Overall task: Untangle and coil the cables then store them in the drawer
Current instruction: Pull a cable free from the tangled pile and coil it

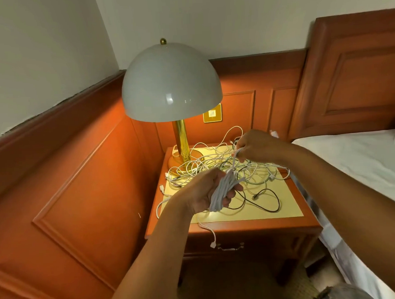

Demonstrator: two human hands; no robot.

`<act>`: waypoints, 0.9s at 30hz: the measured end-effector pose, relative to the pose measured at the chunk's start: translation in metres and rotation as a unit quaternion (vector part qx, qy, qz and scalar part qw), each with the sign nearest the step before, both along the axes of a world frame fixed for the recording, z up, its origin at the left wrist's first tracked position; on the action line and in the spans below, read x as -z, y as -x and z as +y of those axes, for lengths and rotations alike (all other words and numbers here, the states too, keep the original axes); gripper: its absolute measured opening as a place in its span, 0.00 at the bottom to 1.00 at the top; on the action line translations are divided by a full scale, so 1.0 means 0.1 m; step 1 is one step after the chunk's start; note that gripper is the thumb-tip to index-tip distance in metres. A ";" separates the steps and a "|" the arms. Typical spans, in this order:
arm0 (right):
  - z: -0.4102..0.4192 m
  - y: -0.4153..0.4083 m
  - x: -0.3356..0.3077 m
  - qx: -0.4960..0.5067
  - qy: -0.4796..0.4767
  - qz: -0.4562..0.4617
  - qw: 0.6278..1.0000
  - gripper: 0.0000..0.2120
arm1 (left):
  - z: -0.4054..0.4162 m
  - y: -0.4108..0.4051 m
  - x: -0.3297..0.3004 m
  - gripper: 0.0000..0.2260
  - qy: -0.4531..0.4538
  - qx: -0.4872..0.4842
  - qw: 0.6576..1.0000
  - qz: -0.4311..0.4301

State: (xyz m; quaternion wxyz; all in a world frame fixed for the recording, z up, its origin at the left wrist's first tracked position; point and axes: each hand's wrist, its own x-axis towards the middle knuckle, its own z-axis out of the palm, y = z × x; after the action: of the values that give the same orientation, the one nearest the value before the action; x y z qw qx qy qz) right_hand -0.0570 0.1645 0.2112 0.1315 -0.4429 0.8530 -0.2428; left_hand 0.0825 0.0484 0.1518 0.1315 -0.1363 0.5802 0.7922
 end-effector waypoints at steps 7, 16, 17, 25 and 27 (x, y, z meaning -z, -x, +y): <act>0.06 -0.41 0.32 -0.025 -0.008 0.065 0.998 0.09 | 0.04 0.17 0.15 0.11 0.057 -0.134 0.989 -0.001; 0.14 -1.19 1.13 0.160 0.306 -0.341 0.874 0.08 | -0.07 0.24 0.15 0.22 -0.228 -0.285 0.930 0.042; 0.15 -1.25 1.20 0.166 0.317 -0.434 0.827 0.12 | -0.11 0.22 0.12 0.23 -0.251 -0.289 0.922 0.063; 0.06 -0.77 1.16 0.150 0.296 -0.567 0.754 0.37 | -0.07 0.06 0.04 0.10 -0.297 -0.218 0.924 0.101; 0.07 -0.64 1.02 0.100 0.278 -0.522 0.800 0.35 | -0.06 0.03 0.04 0.08 -0.282 -0.226 0.928 0.095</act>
State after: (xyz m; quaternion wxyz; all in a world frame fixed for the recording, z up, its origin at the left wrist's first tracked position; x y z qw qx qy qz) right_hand 0.0068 0.1718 0.1094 0.4035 -0.1791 0.5904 -0.6757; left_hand 0.0796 0.0424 0.1476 -0.0739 -0.1452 0.2964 0.9411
